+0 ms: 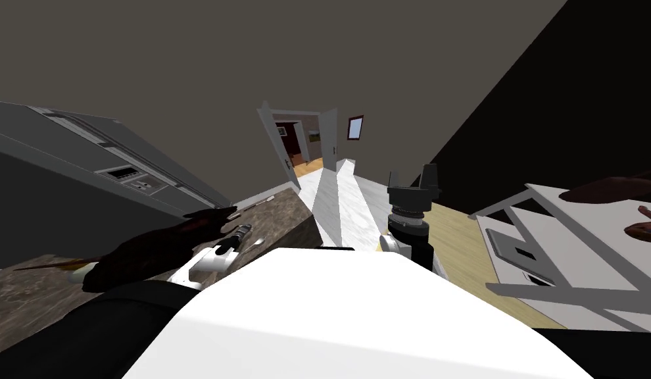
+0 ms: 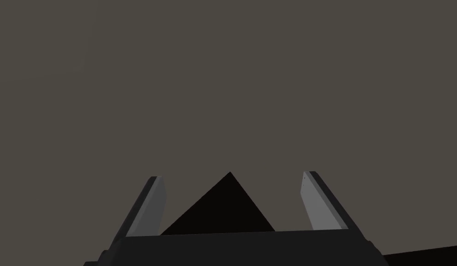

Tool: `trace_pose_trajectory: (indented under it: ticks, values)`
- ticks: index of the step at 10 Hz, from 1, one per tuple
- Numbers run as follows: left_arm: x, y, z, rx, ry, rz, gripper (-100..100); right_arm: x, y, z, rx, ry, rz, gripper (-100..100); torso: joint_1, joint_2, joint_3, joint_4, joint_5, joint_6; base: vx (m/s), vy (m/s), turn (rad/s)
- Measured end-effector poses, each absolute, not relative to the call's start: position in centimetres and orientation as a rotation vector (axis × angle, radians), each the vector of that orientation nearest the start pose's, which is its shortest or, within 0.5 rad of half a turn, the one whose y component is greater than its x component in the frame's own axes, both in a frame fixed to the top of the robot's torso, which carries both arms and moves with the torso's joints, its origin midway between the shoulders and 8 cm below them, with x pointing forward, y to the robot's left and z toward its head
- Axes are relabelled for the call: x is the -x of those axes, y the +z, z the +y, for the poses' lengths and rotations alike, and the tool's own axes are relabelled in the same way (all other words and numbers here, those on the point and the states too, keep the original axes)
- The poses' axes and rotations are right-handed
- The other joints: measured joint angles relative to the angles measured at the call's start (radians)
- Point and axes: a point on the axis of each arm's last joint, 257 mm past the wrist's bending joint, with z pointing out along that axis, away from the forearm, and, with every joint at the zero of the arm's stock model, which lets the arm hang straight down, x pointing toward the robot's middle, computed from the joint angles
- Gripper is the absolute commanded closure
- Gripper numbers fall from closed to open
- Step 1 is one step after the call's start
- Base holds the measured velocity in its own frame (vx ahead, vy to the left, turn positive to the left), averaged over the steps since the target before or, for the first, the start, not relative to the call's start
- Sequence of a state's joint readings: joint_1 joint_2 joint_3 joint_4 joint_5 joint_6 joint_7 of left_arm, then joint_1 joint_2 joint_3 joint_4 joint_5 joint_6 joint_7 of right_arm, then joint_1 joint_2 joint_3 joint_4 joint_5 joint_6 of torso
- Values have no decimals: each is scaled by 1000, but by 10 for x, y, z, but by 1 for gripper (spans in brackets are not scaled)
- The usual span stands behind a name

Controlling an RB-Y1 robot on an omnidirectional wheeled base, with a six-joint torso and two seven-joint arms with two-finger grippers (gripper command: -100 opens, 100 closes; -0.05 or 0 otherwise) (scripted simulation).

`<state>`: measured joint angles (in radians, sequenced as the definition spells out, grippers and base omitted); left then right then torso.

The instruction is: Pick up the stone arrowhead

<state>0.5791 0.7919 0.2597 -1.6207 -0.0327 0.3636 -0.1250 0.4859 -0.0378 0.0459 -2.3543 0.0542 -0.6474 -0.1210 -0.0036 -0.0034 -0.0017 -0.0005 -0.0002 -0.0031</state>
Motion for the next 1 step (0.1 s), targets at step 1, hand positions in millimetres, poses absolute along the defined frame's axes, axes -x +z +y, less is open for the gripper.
trace_pose_trajectory:
  ticks: [1]
  values:
    - [-278,-305,664,1047,202,1796,0,-302,83,-242,-450,1489,492,0,2,1,0,0,0,1,4,-6,-5]
